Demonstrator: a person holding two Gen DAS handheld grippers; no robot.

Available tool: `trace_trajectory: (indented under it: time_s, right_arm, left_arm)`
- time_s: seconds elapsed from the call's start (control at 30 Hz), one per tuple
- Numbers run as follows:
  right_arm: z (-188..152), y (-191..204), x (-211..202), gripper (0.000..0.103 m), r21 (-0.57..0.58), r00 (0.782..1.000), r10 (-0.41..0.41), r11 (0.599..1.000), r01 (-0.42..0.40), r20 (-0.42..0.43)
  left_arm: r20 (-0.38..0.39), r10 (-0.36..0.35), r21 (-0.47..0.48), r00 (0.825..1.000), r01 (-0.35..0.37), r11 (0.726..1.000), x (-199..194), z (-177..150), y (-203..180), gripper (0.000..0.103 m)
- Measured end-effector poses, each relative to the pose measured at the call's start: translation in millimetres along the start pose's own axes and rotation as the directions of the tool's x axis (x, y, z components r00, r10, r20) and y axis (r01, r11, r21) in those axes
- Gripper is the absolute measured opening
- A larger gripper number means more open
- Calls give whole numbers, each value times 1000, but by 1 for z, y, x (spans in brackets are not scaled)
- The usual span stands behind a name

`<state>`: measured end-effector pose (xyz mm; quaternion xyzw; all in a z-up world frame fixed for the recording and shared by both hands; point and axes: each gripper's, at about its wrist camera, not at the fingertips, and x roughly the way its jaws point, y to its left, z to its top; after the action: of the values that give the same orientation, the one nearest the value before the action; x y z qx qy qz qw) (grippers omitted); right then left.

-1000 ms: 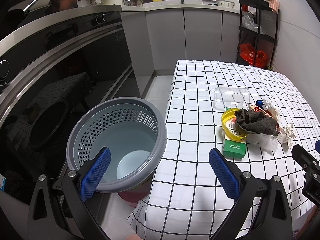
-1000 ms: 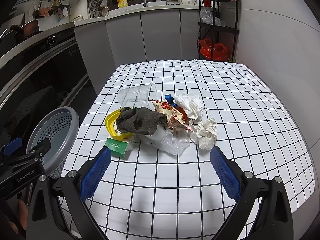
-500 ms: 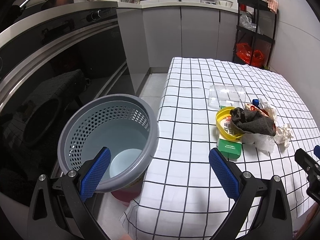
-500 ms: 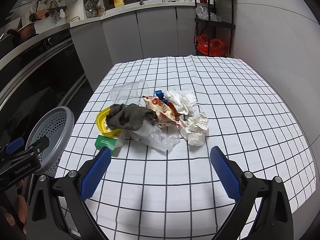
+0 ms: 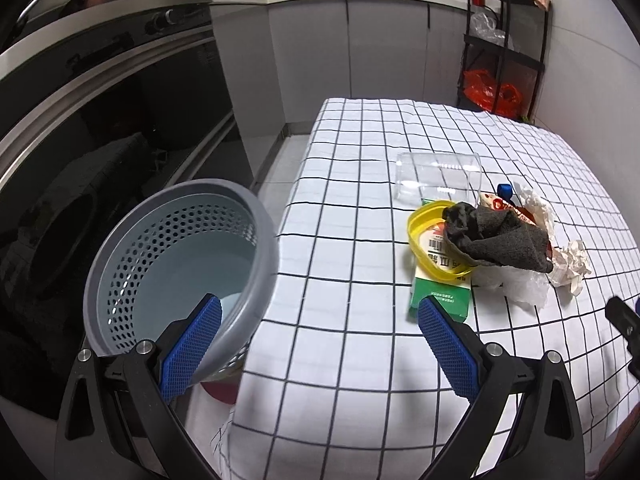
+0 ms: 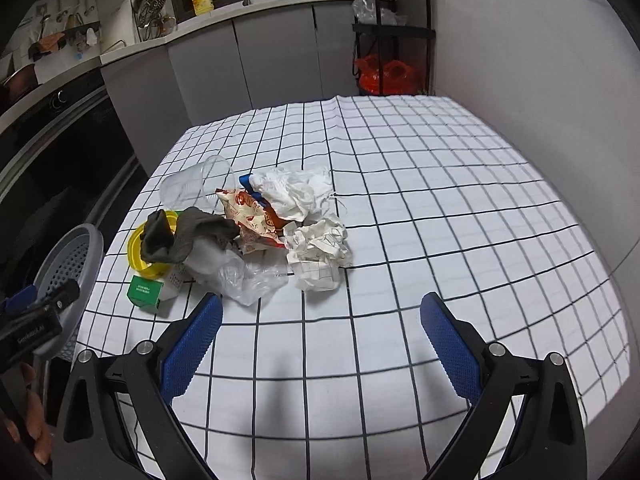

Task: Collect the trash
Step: 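Grasp the crumpled white paper ball with the right tool while the left tool grasps the grey cloth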

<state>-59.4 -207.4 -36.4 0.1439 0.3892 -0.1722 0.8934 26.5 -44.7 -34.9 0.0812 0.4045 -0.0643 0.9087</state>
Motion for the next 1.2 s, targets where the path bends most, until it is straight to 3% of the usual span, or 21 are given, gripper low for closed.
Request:
trace_trajectory:
  time_s: [0.4,0.63,0.9,1.2]
  right_arm:
    - [26,-6,63,95,-52,995,-49,998,45,-87]
    - [28,-12,90,91,-40,990,-19,999,13,-143]
    - [24,-4,96,29,-79,982,-4,997,-11,-190]
    - [30,-21,66,29,12,990,40,999,-39,-133]
  left_arm:
    - [-6,-21,16,1000,21,1000,16,5,-15,97]
    - [0,-48,29,999,48,998,17,6,-22,97]
    - [6,-96,45,995,96,994,15,7,-36,97]
    - [43,-174,71,984,170,983,7,8,-58,97]
